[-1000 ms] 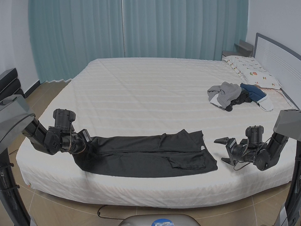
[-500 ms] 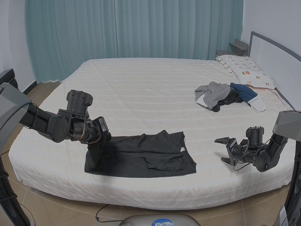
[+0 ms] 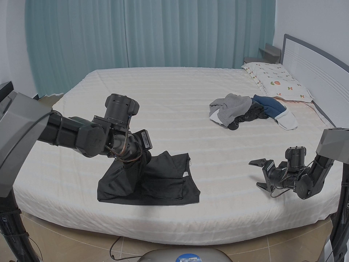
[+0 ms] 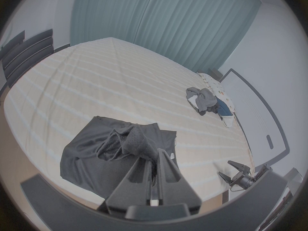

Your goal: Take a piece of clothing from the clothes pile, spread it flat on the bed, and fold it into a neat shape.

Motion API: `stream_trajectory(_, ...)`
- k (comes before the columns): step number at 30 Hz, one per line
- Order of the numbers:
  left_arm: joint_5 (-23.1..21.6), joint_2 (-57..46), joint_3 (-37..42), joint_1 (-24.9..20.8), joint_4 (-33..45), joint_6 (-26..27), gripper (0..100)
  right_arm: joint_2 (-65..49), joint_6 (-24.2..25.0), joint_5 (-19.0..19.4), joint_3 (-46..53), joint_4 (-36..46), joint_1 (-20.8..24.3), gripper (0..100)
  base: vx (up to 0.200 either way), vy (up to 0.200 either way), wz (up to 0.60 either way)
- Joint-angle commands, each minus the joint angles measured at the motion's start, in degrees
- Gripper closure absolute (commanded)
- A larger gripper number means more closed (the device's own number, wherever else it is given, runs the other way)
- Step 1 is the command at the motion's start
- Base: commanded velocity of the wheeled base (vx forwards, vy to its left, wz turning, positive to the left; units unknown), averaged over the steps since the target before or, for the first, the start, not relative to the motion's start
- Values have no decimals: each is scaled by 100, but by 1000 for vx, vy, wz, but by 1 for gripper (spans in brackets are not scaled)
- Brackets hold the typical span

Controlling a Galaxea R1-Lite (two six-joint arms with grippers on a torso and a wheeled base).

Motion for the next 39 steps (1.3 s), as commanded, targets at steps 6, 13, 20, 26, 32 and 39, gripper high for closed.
stream_trajectory(6, 333, 891, -635, -332, 12, -491, 100, 9, -2, 1, 0, -3, 4, 0, 0, 0, 0)
stream_trajectory(13, 298, 1207, -1004, -350, 179, -851, 0, 18, -2, 1, 0, -3, 4, 0, 0, 0, 0)
stream_trajectory(20, 175, 1181, -1022, -499, 522, -1089, 0, 18, -2, 1, 9, -3, 4, 0, 0, 0, 0)
stream_trajectory(26, 96, 706, -750, -429, 715, -1229, 0, 18, -2, 1, 9, -3, 4, 0, 0, 0, 0)
stream_trajectory(32, -318, -58, -82, -157, 724, -1414, 0, 9, -2, 1, 18, -3, 4, 0, 0, 0, 0)
stream_trajectory(39, -977, -621, 657, 652, 680, -1616, 0, 9, -2, 1, 18, -3, 4, 0, 0, 0, 0)
